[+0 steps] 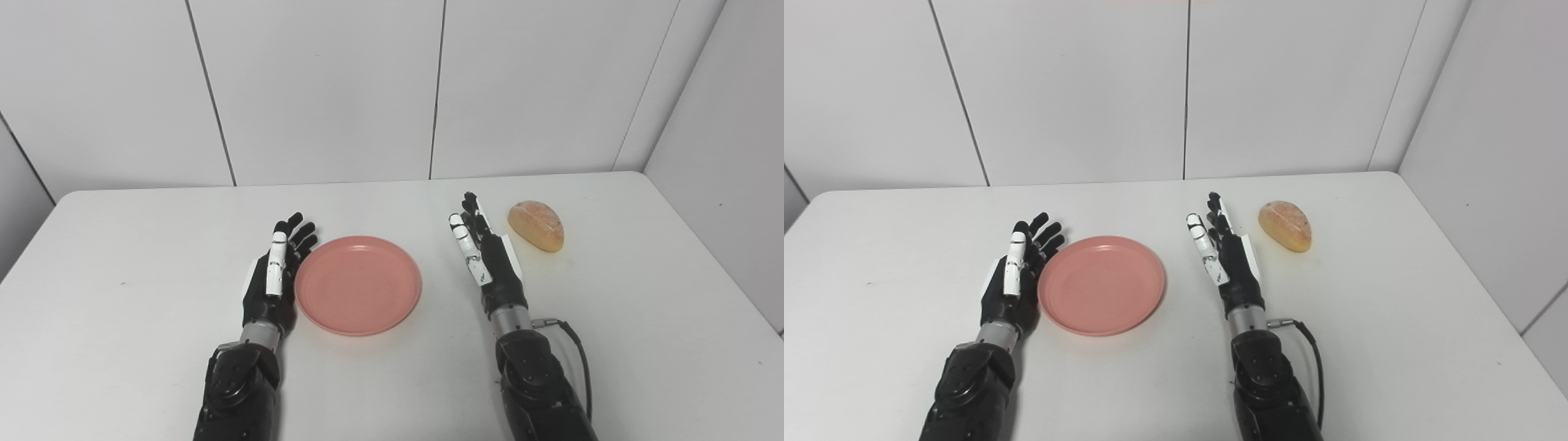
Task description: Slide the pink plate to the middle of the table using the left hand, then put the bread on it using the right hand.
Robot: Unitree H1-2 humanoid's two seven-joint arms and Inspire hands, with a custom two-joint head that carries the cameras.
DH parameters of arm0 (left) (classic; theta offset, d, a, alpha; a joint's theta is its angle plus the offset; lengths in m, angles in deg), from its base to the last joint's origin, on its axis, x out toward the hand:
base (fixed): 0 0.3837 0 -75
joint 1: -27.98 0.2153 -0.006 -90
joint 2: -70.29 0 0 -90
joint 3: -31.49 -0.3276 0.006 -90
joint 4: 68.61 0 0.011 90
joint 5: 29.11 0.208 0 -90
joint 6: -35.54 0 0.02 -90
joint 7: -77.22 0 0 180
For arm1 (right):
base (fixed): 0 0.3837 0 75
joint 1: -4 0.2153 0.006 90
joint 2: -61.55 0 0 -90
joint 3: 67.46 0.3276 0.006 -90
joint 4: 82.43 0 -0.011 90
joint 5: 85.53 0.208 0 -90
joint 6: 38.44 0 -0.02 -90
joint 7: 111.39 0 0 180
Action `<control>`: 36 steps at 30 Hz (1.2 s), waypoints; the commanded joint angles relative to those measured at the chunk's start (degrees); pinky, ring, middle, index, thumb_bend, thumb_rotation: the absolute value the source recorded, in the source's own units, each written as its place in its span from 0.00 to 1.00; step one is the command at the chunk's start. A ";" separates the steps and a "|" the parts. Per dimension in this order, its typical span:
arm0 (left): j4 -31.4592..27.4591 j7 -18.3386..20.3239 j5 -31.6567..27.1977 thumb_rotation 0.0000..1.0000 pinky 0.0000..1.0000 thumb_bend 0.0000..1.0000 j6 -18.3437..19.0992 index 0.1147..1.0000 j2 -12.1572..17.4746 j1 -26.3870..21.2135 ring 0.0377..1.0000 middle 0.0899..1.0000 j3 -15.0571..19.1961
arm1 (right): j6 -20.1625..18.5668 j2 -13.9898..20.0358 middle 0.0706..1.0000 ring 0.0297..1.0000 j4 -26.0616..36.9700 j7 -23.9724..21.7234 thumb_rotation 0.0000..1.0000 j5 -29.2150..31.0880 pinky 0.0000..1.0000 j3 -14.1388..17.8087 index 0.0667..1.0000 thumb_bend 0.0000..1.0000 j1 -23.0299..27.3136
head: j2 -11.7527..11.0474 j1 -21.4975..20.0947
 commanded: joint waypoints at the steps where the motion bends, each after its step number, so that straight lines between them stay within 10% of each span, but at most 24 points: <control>1: 0.61 0.57 0.65 1.00 0.99 0.47 -0.17 0.88 -0.44 0.76 0.91 0.88 -0.92 | 4.29 1.29 0.95 0.95 0.86 3.10 0.85 -3.65 0.93 0.06 0.93 0.64 3.54 | -0.10 -0.10; 14: 2.31 0.64 2.00 1.00 0.98 0.44 -4.20 0.92 0.32 0.45 0.94 0.92 -1.81 | 4.27 9.21 0.94 0.92 -0.69 7.67 0.68 -10.43 0.87 1.41 0.92 0.62 6.92 | -0.58 0.03; 36: 0.95 1.18 2.03 1.00 1.00 0.45 -4.97 0.97 1.56 0.96 1.00 0.98 -1.89 | -11.06 16.52 0.87 0.86 -12.87 11.87 0.37 -24.55 0.77 -1.06 0.89 0.82 11.25 | -1.19 -1.18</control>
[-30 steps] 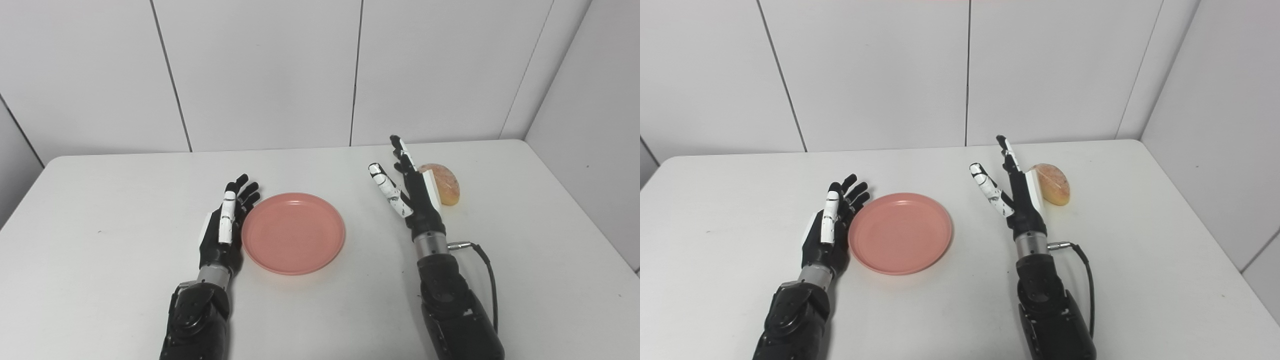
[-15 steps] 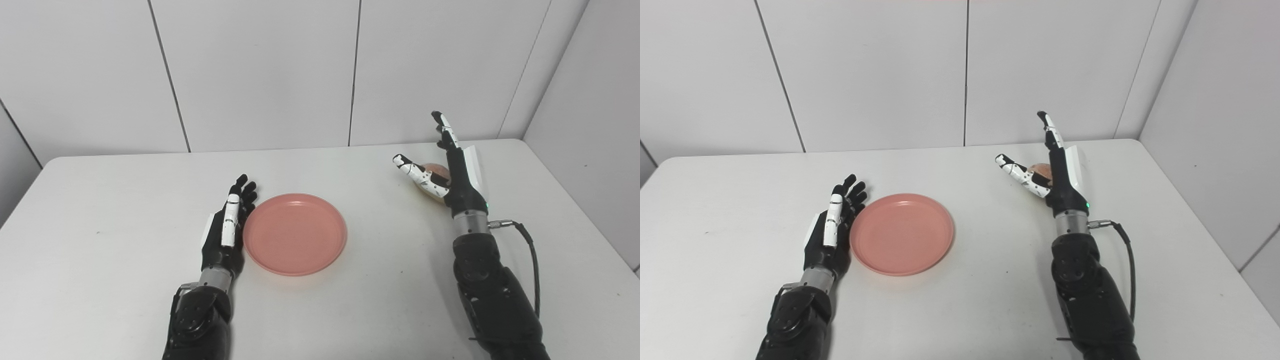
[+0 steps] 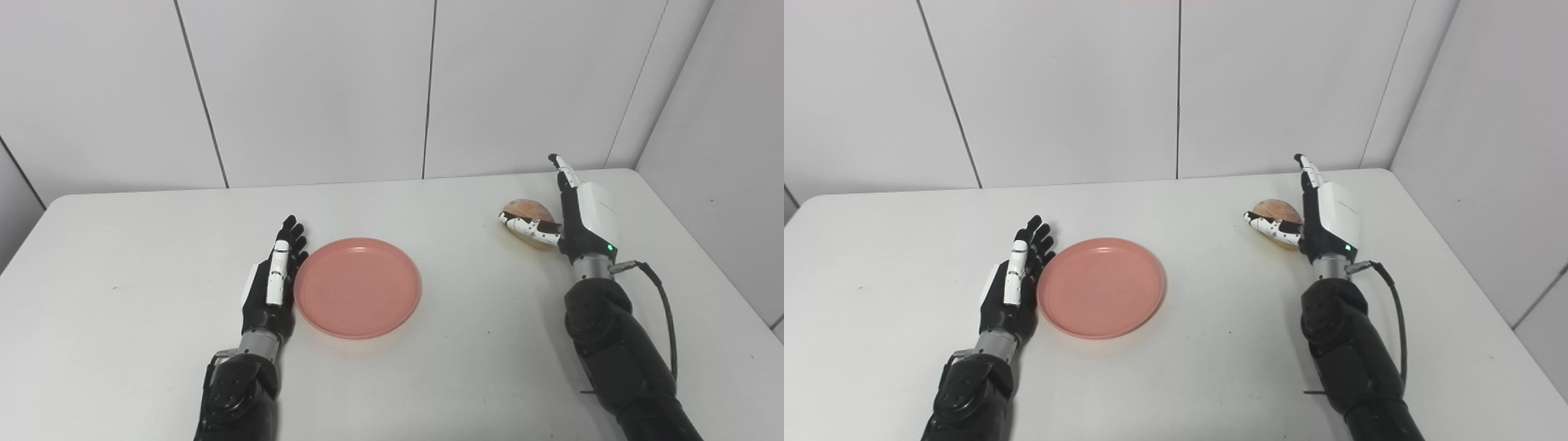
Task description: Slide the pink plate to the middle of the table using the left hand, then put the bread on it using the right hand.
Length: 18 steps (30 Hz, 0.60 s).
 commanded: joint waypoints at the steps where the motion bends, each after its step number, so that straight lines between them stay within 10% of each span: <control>1: -0.48 0.10 0.81 1.00 1.00 0.45 0.32 0.97 0.52 -0.10 1.00 0.98 -0.19 | -1.43 1.18 0.87 0.85 -0.57 0.01 0.35 0.38 0.77 0.08 0.88 0.82 3.52 | 0.06 -0.13; 15: -1.65 0.24 1.75 1.00 1.00 0.45 0.99 0.97 0.73 0.44 1.00 0.98 -1.12 | 0.42 1.12 0.76 0.66 -8.88 1.35 0.01 3.98 0.54 -1.29 0.77 0.58 4.56 | 0.61 0.50; 16: -1.83 0.15 1.69 1.00 1.00 0.44 1.22 0.96 0.65 0.49 0.99 0.98 -1.09 | 1.06 0.92 0.57 0.43 -9.13 2.01 0.01 4.56 0.34 -1.03 0.74 0.56 4.56 | 0.61 0.50; 18: -2.16 0.13 1.52 1.00 1.00 0.44 1.42 0.96 0.48 0.66 0.99 0.97 -1.06 | 2.45 0.67 0.47 0.28 -9.87 3.24 0.00 5.55 0.22 -0.82 0.71 0.55 4.61 | 0.66 0.55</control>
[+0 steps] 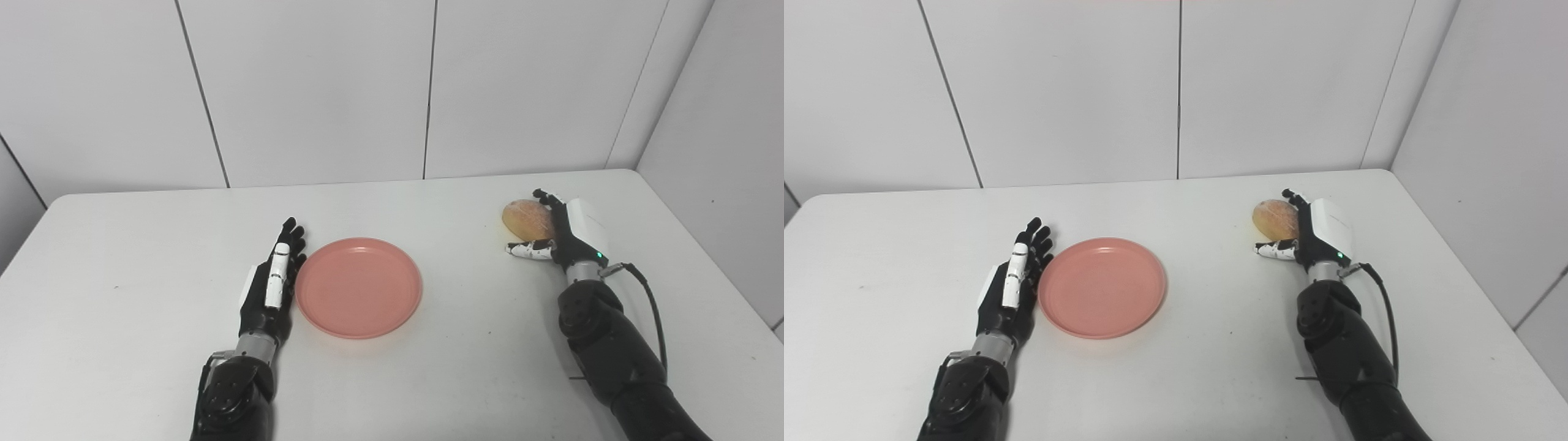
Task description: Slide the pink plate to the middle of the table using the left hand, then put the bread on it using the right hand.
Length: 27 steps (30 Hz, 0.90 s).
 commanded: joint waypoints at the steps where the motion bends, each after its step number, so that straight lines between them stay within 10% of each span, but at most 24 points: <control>1: -0.66 0.14 0.19 1.00 1.00 0.44 0.91 0.96 -0.27 -0.13 0.99 0.97 -0.22 | 3.45 0.42 0.45 0.25 -0.20 2.43 0.00 0.73 0.20 0.25 0.70 0.55 1.69 | 0.02 0.10; 8: -1.19 0.13 0.51 1.00 1.00 0.43 1.07 0.97 -0.42 0.11 0.99 0.98 -0.58 | 7.07 0.54 0.45 0.43 -2.45 7.79 0.00 0.86 0.35 -0.46 0.61 0.54 2.14 | 0.05 0.26; 27: -1.22 -1.88 1.53 1.00 1.00 0.42 1.47 0.96 -3.00 0.08 0.99 0.97 -0.95 | 12.78 -0.95 0.42 0.45 9.36 7.53 0.00 3.01 0.40 -0.92 0.51 0.51 -0.77 | -0.36 4.79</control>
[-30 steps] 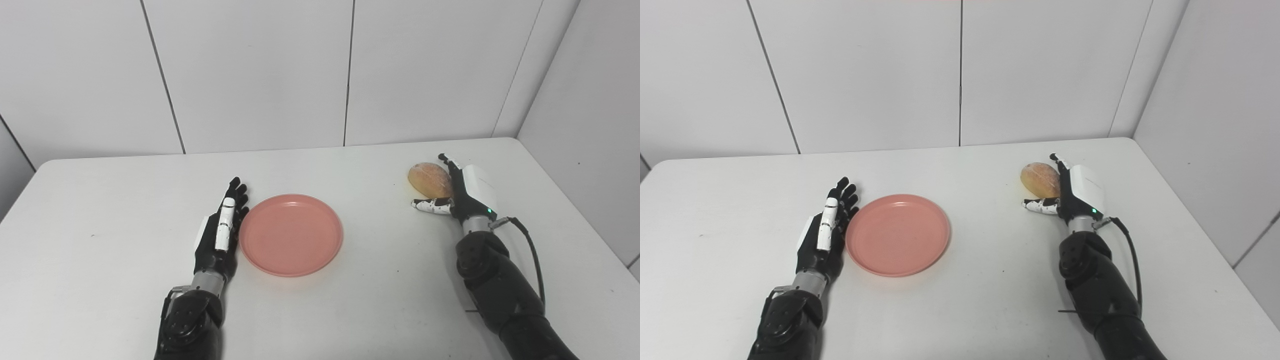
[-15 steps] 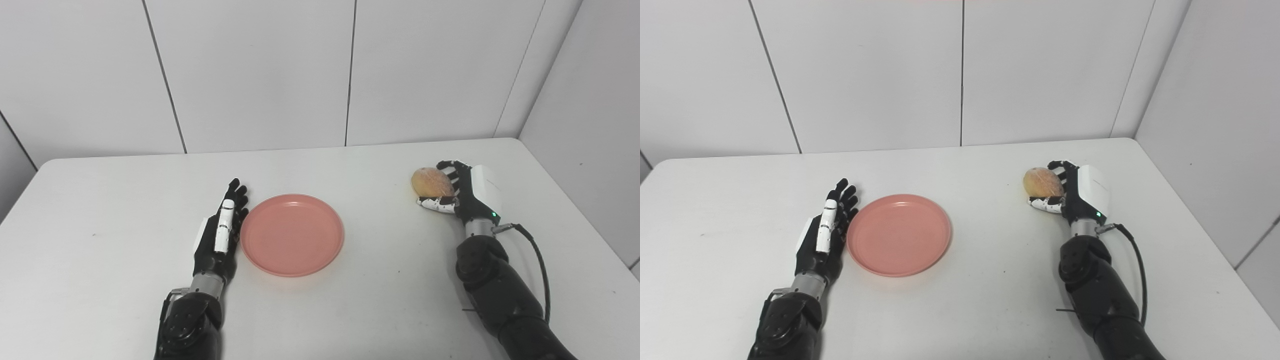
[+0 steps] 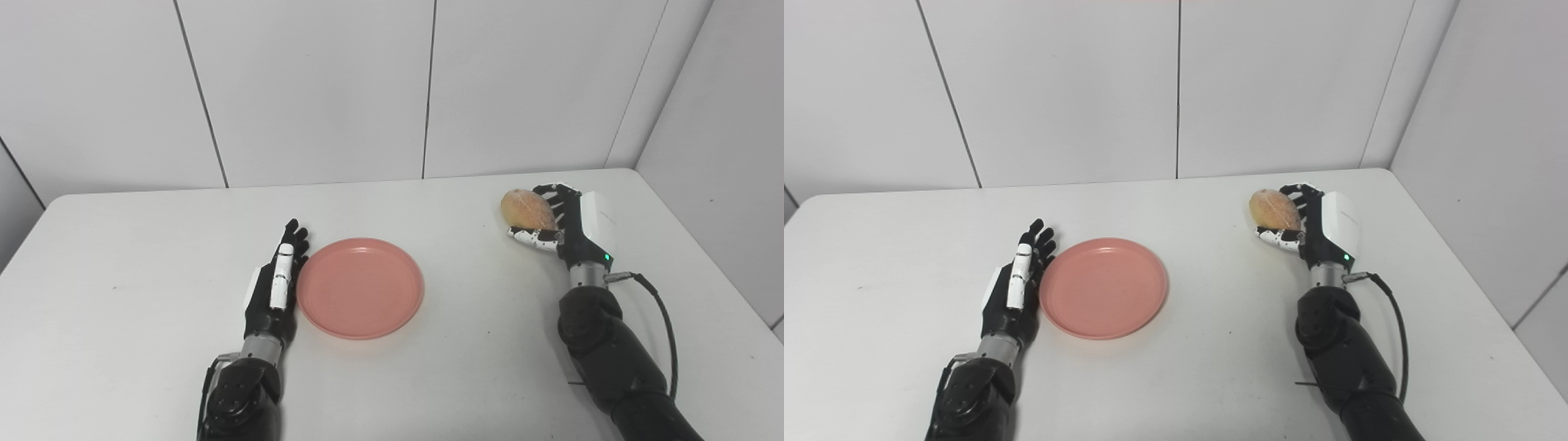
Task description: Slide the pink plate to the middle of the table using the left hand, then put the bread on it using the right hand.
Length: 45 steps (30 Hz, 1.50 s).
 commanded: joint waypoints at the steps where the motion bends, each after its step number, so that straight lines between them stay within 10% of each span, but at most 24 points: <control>1: 1.18 -0.03 0.77 1.00 1.00 0.41 -1.17 0.96 -0.49 -0.74 0.99 0.97 -0.52 | 3.28 -0.82 0.42 0.45 5.45 -1.56 0.00 0.69 0.40 -0.69 0.51 0.51 0.84 | -0.01 0.70; 17: 2.26 -5.76 6.25 1.00 1.00 0.46 -2.43 0.98 -1.99 -1.22 1.00 0.99 -0.99 | 0.95 -9.38 0.43 0.46 27.83 -15.74 0.00 -0.25 0.40 -7.51 0.49 0.52 -5.17 | 0.36 5.09; 45: 5.29 -8.74 8.70 1.00 1.00 0.52 -5.12 0.98 -2.46 -2.21 1.00 0.99 -0.43 | 5.70 -11.09 0.44 0.35 10.83 -18.01 0.00 -8.34 0.28 -15.65 0.46 0.52 -1.73 | 0.61 5.80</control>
